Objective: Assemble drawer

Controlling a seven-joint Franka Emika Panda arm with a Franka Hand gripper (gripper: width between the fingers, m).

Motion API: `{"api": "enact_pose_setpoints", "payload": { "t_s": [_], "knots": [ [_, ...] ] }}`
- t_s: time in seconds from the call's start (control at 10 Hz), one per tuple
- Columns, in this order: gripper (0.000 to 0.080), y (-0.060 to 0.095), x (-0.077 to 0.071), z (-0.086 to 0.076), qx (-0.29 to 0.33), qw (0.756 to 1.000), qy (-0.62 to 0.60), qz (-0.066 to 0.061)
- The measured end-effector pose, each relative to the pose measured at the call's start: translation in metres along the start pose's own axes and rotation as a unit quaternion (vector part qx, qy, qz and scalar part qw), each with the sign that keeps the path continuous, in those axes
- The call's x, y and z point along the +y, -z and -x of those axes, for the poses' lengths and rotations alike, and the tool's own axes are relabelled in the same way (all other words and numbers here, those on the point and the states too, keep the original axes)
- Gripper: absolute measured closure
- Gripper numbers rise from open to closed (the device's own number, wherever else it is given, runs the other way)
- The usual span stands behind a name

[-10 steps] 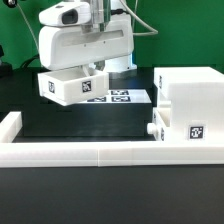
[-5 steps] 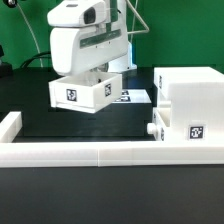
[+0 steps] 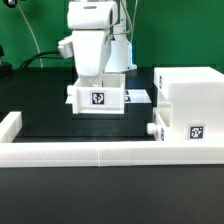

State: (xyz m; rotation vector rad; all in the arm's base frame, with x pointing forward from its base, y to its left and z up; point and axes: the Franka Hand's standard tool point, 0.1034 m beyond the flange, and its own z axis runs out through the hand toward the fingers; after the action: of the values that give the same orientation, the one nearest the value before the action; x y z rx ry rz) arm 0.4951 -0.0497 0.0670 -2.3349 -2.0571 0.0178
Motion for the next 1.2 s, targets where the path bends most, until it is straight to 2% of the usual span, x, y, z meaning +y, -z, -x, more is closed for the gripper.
{"api": "enact_pose_setpoints", "payload": {
  "t_s": [0.1, 0.4, 0.5, 0.7, 0.9, 1.0, 1.1, 1.2],
  "knots": [
    [0.0757, -0.001, 0.006, -0.007, 0.001, 1.0, 0.006, -0.006],
    [0.0757, -0.003, 0.028, -0.032, 0.0, 1.0, 0.028, -0.006],
    [0.0757, -0.003, 0.029, -0.037, 0.0, 1.0, 0.029, -0.006],
    [0.0757, -0.005, 0.027, -0.033, 0.0, 1.0, 0.025, -0.007],
    [0.0757, -0.006, 0.029, -0.035, 0.002, 1.0, 0.028, 0.003],
    [0.0757, -0.006, 0.029, -0.039, 0.0, 0.999, 0.035, 0.002],
    [0.0757, -0.004, 0.033, -0.043, 0.001, 0.999, 0.04, 0.012],
    [0.0757, -0.003, 0.035, -0.046, 0.002, 0.999, 0.042, 0.016]
  ]
}}
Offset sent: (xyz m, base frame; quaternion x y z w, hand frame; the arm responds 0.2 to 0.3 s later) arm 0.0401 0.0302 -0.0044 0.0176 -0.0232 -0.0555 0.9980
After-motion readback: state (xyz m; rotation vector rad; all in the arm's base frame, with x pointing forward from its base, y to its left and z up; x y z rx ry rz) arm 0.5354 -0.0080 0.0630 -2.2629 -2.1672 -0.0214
